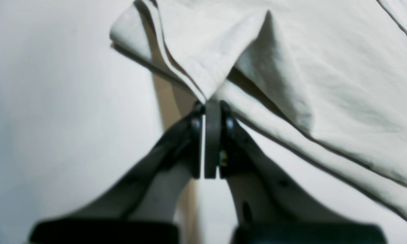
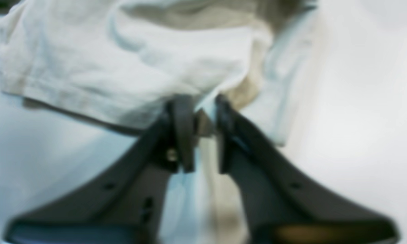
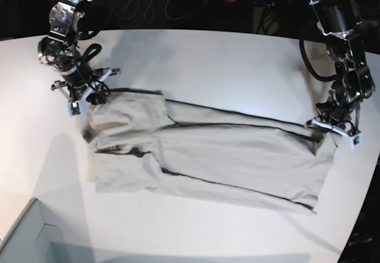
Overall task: Layout the t-shirt on the table in an organized manner, then fold the t-shirt properly
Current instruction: 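Lift the folded edge with both grippers and pull it away from the body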
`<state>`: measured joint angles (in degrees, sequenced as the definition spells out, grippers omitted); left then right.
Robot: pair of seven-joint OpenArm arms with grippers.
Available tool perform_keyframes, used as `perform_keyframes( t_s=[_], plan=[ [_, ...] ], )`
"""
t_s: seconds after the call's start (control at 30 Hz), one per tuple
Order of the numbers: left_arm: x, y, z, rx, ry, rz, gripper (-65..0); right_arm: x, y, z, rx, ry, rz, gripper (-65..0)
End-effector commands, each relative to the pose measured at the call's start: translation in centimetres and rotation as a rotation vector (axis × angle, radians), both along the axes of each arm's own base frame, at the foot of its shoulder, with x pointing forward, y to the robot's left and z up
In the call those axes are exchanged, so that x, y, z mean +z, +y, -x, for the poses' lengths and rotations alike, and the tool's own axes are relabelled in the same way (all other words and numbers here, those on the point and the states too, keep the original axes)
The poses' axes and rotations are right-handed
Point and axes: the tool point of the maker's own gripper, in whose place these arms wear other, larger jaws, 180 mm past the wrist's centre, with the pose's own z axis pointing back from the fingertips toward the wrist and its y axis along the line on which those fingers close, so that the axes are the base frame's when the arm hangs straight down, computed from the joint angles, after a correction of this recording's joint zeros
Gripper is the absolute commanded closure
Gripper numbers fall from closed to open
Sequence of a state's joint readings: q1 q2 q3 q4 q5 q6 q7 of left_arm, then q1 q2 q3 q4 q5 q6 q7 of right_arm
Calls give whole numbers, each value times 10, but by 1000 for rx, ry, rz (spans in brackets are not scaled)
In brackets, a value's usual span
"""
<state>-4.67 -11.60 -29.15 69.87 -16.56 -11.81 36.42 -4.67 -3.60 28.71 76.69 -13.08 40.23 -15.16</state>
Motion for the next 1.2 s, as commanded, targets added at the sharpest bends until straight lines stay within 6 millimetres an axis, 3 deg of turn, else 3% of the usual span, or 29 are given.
perform_keyframes(
  t_s=[0.0,0.03,0.2,0.4,0.6,0.77,1.0,1.17],
  plan=[
    [18,8,-12,1,-54,-24,-1,10,-5,-8,-11,-43,0,-32],
    [18,8,-12,1,-55,-22,-1,10,-4,-8,-9,-42,1,0],
    [14,12,-2,13,-38,-22,-1,15,-16,3,-9,-46,40,0],
    [46,35,18,65,-112,-87,-1,57,-38,19,-44,-127,145,0],
    [66,45,61,114,-142,-150,-1,108,-62,47,-122,-239,162,0],
    [66,60,99,187,-118,-172,-1,134,-56,77,-123,-281,114,0],
    [41,60,138,194,-17,-172,-1,110,-31,131,-75,-138,54,0],
    [29,59,152,189,27,-166,-1,94,-30,151,-98,-72,33,0]
  ],
)
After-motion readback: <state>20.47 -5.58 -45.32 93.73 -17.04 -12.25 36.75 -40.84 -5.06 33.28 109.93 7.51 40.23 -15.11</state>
